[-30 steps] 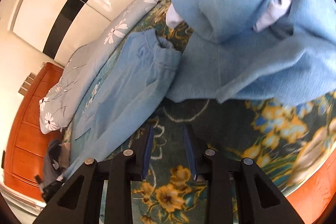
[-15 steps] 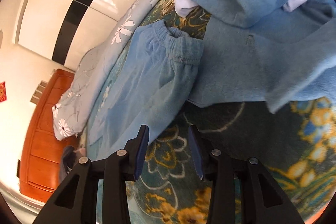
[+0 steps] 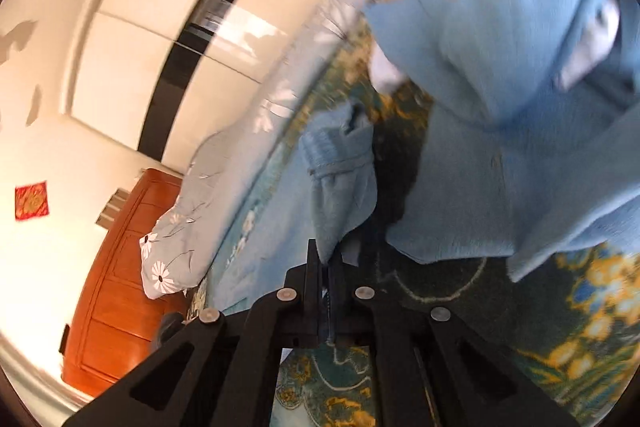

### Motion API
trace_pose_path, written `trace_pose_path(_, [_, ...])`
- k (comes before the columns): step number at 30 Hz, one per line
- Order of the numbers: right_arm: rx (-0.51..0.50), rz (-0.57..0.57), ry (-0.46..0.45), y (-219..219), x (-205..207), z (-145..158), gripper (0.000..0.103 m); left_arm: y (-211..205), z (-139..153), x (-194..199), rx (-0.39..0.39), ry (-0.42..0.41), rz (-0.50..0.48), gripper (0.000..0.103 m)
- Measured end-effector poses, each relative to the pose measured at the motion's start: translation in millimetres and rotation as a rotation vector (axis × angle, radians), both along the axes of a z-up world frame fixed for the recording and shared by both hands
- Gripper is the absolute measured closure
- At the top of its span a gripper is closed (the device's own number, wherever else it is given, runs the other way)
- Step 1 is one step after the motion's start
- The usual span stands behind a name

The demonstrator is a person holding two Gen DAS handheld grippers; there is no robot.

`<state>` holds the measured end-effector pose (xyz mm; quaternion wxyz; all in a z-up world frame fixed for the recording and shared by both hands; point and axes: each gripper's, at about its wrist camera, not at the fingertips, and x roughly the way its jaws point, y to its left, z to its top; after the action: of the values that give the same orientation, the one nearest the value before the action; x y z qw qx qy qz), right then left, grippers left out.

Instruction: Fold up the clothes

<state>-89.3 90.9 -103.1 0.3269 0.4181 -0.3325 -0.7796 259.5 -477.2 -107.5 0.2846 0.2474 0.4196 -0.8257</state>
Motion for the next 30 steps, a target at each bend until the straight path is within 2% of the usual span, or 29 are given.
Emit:
trace_pose_path(2, [0.016,0.012,-0.019,2.2,-0.6,-1.3,0.101,-1.8,-13.8,-1.8,0.078,-0.016,-0.005,0.098])
trace_pose_path(5, [0.013,0.038,-0.032,-1.1,-6.1,-0.5,0.101,-13.5,-26.7,9.2,0.246,0.096,0.001,0.098])
trace_pose_path(6, [0.003,0.043,-0.028,-3.2,-9.3,2.8,0.101,-16.6,-24.7,7.1,0.276,0.129,0.004,0.098])
trace_pose_path(8, [-0.017,0.05,-0.015,-8.9,-17.6,12.0,0.101,-18.1,-8.7,-6.1,0.271,0.17,0.007,0.098])
trace_pose_path(11, [-0.01,0.056,0.008,-22.8,-33.8,29.1,0.101,-22.2,21.3,-44.0,0.201,0.187,0.011,0.098])
trace_pose_path(15, [0.028,0.05,0.017,-43.1,-61.3,51.2,0.1,-38.1,50.6,-101.8,0.101,0.119,0.072,0.098])
trace_pose_path(17, [0.039,0.047,0.011,-55.8,-81.4,60.2,0.1,-56.5,54.7,-138.3,0.083,0.063,0.112,0.098])
trace_pose_path(20, [0.075,0.04,-0.03,-80.3,-116.2,61.3,0.1,-93.6,46.5,-192.6,0.111,-0.023,0.167,0.098])
trace_pose_path(24, [0.154,0.042,-0.108,-120.4,-164.0,46.9,0.1,-145.3,18.5,-247.7,0.22,-0.172,0.225,0.098])
trace_pose_path(27, [0.217,0.043,-0.157,-146.4,-193.2,28.5,0.1,-164.3,-6.5,-288.9,0.241,-0.266,0.24,0.098])
trace_pose_path(30, [0.275,0.038,-0.193,-166.6,-215.9,9.9,0.1,-175.3,-31.2,-314.6,0.28,-0.308,0.249,0.098])
